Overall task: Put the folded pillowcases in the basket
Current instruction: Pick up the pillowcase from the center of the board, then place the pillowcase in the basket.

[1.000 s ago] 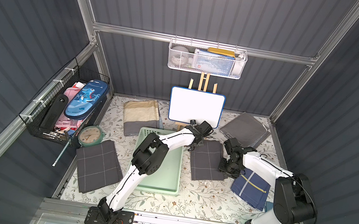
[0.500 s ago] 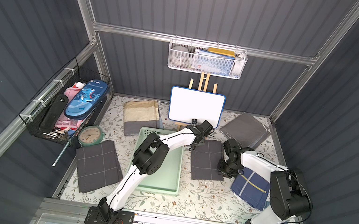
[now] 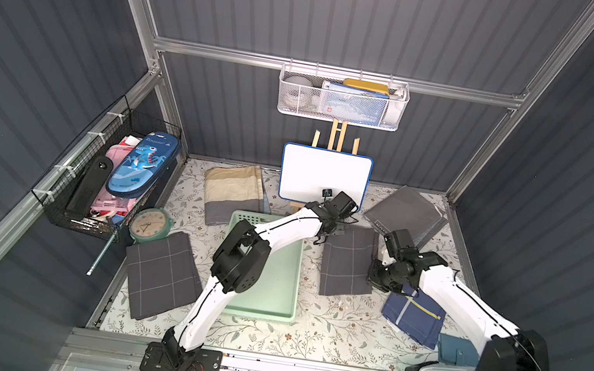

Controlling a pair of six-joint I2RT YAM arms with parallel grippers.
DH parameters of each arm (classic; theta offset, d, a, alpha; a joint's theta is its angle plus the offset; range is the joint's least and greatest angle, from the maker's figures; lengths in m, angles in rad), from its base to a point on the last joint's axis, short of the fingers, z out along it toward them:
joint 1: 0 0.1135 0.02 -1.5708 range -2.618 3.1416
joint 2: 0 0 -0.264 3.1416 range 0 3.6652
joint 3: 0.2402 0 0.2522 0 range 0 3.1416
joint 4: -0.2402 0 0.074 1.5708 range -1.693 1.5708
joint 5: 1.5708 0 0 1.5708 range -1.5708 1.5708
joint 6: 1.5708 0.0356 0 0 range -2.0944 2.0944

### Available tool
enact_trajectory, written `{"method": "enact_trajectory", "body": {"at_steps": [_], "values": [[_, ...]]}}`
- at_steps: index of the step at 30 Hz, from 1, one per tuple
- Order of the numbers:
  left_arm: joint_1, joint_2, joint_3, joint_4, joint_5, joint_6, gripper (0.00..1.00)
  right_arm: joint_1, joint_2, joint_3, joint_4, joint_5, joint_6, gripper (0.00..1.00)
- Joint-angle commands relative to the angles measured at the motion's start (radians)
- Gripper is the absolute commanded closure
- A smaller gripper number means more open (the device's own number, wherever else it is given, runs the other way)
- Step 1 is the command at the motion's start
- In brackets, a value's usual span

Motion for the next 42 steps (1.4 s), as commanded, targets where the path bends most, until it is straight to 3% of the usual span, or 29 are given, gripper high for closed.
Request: {"method": "enact_trajectory", "body": {"at_steps": [1,6,11,17,25,29,36,42], "values": [[-0.015,-0.119,0.018,0.048,0.021,0.054,1.0,0.007,-0.071,0.032,-0.095,-0.016,0.01,1.0],[-0.019,-0.165,0.066,-0.052,-0.006,0.014,1.0,0.031,-0.106,0.087,-0.149,-0.077,0.013,1.0],[-0.017,-0.267,-0.007,-0.131,-0.069,-0.011,1.0,0.192,-0.101,0.164,-0.116,-0.081,0.083,1.0],[0.036,-0.397,-0.126,-0.236,-0.157,-0.059,1.0,0.398,0.04,0.279,-0.002,-0.133,0.17,1.0],[0.202,-0.536,-0.315,-0.322,-0.168,-0.086,1.0,0.569,0.262,0.411,0.116,-0.182,0.2,1.0],[0.257,-0.562,-0.409,-0.341,-0.201,-0.113,1.0,0.587,0.351,0.424,0.169,-0.212,0.213,1.0],[0.327,-0.547,-0.599,-0.208,-0.202,-0.09,1.0,0.589,0.498,0.42,0.25,-0.254,0.208,1.0],[0.34,-0.475,-0.629,-0.141,-0.224,-0.078,1.0,0.602,0.595,0.415,0.309,-0.304,0.237,1.0]]}}
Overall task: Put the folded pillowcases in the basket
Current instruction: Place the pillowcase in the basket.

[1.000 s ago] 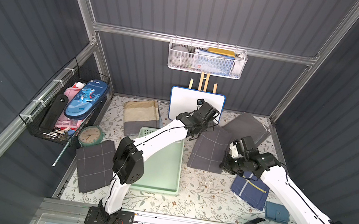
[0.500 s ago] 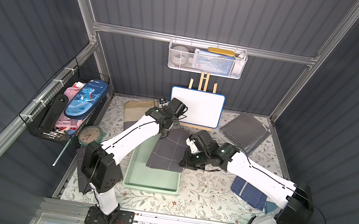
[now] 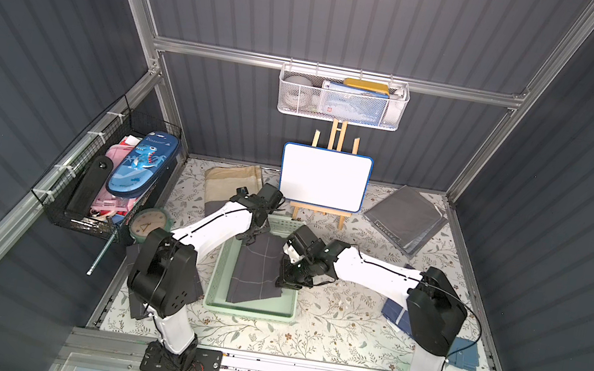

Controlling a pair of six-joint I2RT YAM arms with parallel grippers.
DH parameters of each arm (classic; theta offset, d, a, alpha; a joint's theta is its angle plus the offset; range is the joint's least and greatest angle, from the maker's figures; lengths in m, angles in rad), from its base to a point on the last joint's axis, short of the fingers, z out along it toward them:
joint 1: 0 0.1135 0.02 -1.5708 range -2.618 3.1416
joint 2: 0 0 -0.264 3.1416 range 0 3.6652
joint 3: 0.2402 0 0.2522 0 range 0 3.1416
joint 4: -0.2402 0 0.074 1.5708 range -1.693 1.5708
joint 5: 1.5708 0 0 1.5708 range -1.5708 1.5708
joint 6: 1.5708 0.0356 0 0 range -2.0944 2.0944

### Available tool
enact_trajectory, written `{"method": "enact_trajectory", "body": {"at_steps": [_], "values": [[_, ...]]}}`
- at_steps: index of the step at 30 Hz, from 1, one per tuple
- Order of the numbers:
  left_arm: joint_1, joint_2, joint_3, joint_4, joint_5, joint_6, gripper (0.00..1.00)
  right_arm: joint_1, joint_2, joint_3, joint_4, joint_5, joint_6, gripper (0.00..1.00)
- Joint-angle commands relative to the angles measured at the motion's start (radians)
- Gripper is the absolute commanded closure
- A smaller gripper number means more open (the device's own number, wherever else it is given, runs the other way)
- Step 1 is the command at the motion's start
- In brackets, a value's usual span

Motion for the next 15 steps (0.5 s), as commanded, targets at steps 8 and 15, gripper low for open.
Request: {"method": "enact_trajectory", "body": {"at_steps": [8,15], "values": [[0.012,0.079,0.008,0.102,-0.044,0.031,1.0,0.026,0.069,0.022,0.059,-0.055,0.035,0.95],[0.012,0.086,0.001,0.056,-0.075,-0.007,0.62,0.027,0.055,0.035,0.014,0.003,0.013,0.69]]}}
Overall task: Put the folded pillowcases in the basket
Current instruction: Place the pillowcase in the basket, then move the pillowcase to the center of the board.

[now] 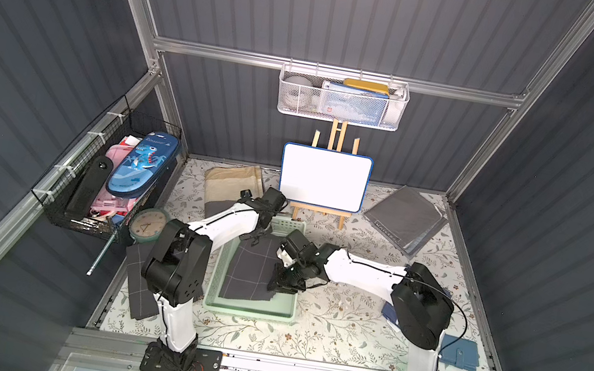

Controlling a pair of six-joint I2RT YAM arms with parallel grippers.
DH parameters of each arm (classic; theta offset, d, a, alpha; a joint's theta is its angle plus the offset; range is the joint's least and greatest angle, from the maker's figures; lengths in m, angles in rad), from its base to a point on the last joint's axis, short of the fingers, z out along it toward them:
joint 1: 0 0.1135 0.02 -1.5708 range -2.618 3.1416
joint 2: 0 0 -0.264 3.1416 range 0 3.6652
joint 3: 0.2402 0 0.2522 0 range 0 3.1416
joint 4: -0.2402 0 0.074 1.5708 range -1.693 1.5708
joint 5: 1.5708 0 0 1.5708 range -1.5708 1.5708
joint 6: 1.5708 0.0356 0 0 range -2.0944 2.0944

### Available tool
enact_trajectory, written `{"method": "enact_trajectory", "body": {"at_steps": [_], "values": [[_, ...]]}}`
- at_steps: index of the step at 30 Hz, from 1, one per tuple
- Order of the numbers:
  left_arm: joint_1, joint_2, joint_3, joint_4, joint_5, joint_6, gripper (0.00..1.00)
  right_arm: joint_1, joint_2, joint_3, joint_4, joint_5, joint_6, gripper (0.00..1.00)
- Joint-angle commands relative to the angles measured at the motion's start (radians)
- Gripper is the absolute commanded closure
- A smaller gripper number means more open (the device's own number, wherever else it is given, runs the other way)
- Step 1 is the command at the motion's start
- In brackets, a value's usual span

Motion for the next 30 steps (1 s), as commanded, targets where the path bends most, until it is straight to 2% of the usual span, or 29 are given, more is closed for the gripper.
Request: {"method": "enact_trajectory", "body": {"at_steps": [1,3,5,9,10,16,19,21,23,25,26,27,30], "values": [[0.006,-0.01,0.007,-0.037,-0.038,-0.019,0.57,0.007,-0.004,0.025,-0.059,0.032,-0.021,0.67],[0.007,-0.023,0.023,-0.057,-0.043,-0.028,0.5,0.006,-0.009,0.026,-0.082,0.061,-0.035,0.65],[0.006,-0.038,0.047,-0.08,-0.055,-0.032,0.49,0.007,-0.024,0.022,-0.096,0.08,-0.044,0.61],[0.007,-0.078,0.127,-0.108,-0.055,-0.016,0.49,0.01,-0.098,0.025,-0.15,0.15,-0.059,0.44],[0.007,-0.085,0.153,-0.117,-0.058,-0.011,0.49,0.009,-0.117,0.028,-0.169,0.163,-0.061,0.42],[0.006,-0.103,0.239,-0.143,-0.079,0.009,0.49,0.009,-0.205,0.032,-0.243,0.2,-0.059,0.43],[-0.007,-0.141,0.249,-0.092,-0.023,0.055,0.5,-0.022,-0.276,0.003,-0.317,0.318,-0.032,0.46],[-0.049,-0.194,0.225,-0.02,0.029,0.113,0.5,-0.108,-0.356,-0.092,-0.305,0.36,-0.013,0.5],[-0.103,-0.253,0.192,0.109,0.106,0.159,0.51,-0.235,-0.438,-0.214,-0.255,0.359,-0.034,0.6],[-0.17,-0.304,0.147,0.252,0.181,0.185,0.53,-0.407,-0.502,-0.304,-0.25,0.366,-0.036,0.79],[-0.193,-0.313,0.134,0.306,0.216,0.188,0.54,-0.476,-0.523,-0.332,-0.243,0.369,-0.046,0.82],[-0.219,-0.318,0.123,0.355,0.249,0.187,0.54,-0.539,-0.539,-0.359,-0.238,0.387,-0.059,0.81],[-0.282,-0.294,0.12,0.441,0.27,0.195,0.55,-0.651,-0.55,-0.374,-0.267,0.463,-0.077,0.61]]}}
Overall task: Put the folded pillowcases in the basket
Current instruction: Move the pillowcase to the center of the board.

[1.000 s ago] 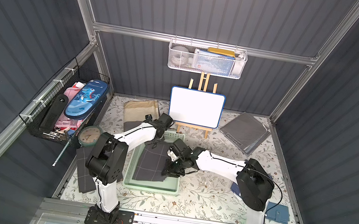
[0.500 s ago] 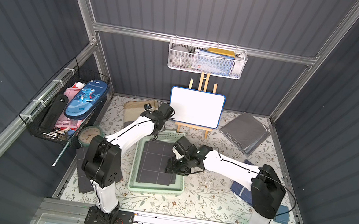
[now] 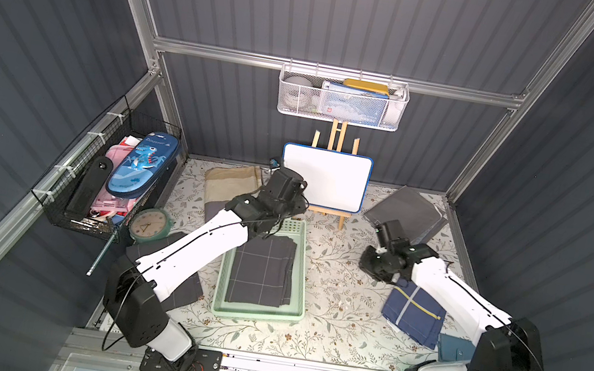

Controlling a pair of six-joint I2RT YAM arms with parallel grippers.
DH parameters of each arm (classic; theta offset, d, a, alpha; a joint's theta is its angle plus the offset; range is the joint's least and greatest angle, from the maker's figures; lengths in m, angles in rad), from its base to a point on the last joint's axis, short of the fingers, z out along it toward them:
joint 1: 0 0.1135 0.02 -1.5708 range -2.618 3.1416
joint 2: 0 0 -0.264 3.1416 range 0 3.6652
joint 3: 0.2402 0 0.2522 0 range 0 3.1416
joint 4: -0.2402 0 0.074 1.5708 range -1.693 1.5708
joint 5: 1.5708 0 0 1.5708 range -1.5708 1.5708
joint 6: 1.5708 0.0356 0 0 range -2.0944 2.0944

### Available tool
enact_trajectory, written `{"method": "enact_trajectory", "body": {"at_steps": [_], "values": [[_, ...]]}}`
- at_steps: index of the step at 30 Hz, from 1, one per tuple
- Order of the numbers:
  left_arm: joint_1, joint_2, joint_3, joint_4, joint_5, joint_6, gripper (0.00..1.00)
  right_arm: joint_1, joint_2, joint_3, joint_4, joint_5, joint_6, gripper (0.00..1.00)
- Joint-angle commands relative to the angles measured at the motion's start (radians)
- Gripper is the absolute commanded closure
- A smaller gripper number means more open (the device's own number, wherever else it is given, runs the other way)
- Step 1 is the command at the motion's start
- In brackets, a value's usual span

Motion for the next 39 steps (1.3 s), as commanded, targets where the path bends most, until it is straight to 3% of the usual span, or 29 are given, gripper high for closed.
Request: {"method": "enact_trajectory", "body": {"at_steps": [1,7,16,23,31,39], "values": [[-0.032,0.036,-0.008,0.154,0.08,0.048,0.55,-0.064,-0.007,-0.007,-0.062,0.093,-0.028,0.58],[-0.071,0.117,-0.01,0.193,0.13,0.046,0.54,-0.111,0.059,-0.048,-0.16,0.236,0.036,0.55],[-0.108,0.18,-0.025,0.24,0.16,0.042,0.52,-0.182,-0.062,-0.233,-0.05,0.311,0.078,0.53],[-0.112,0.211,0.007,0.231,0.157,0.045,0.52,-0.217,0.133,-0.182,0.004,0.059,0.013,0.53],[-0.115,0.208,0.005,0.224,0.147,0.038,0.51,-0.209,0.271,-0.153,0.067,-0.436,-0.066,0.54],[-0.115,0.223,0.013,0.219,0.143,0.032,0.51,0.056,0.296,-0.098,-0.001,-0.467,-0.17,0.54]]}}
